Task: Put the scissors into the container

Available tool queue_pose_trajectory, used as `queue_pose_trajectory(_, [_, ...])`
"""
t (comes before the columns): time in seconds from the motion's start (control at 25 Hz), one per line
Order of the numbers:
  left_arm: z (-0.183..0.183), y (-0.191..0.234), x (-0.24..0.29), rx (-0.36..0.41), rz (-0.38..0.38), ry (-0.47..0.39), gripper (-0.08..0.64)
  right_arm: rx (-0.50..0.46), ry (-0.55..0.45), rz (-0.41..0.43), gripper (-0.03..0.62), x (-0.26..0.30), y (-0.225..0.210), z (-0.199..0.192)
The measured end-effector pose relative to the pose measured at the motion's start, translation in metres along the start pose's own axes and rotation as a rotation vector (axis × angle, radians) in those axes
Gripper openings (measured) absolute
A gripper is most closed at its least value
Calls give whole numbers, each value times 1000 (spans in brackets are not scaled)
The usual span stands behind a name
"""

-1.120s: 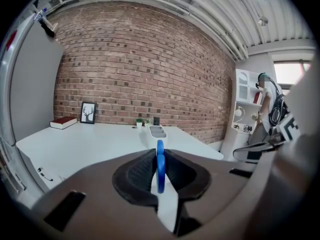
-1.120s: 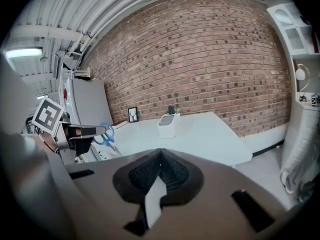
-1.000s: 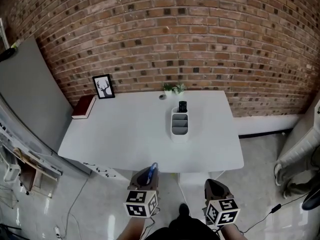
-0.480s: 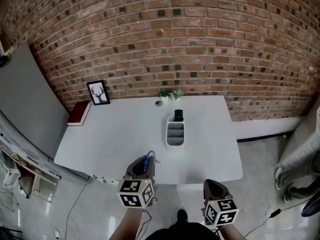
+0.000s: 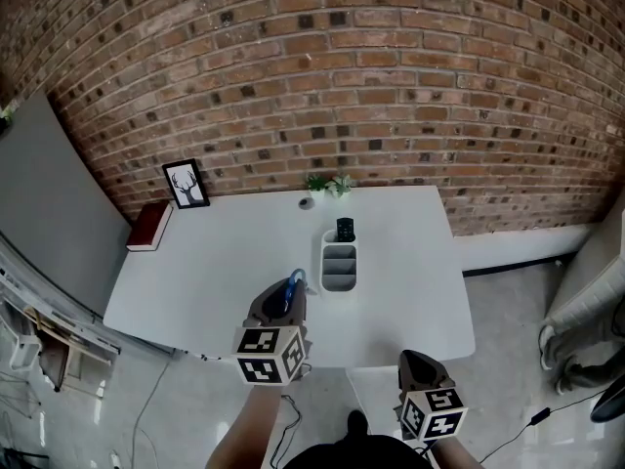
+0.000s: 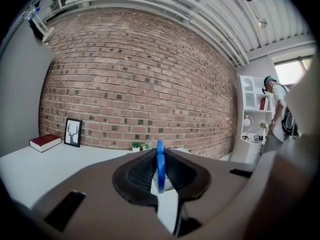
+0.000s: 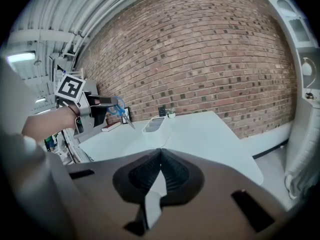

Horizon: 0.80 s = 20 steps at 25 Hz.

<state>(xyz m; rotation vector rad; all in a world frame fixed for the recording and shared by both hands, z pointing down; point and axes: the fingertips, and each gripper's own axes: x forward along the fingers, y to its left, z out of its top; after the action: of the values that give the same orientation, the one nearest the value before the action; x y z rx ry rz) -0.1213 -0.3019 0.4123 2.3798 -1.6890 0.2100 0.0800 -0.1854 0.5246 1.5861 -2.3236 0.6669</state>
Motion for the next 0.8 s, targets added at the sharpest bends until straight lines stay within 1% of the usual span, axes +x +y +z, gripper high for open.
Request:
queue_pose_trajectory(0.12, [5, -2, 16, 22, -6, -1, 44, 3, 5, 0, 0, 6, -2, 1])
queue_pose_trajectory(0.4, [20, -2, 48, 44, -15, -13, 44, 4, 9, -6, 0, 15, -4, 5])
queue_pose_trajectory(0.64, [20, 5, 69, 33, -8, -7, 44, -1, 9, -9, 0, 20, -2, 7])
queue_pose_trajectory(0.8, [19, 7, 79, -1, -4, -4, 44, 2, 14, -11, 0, 20, 0, 7])
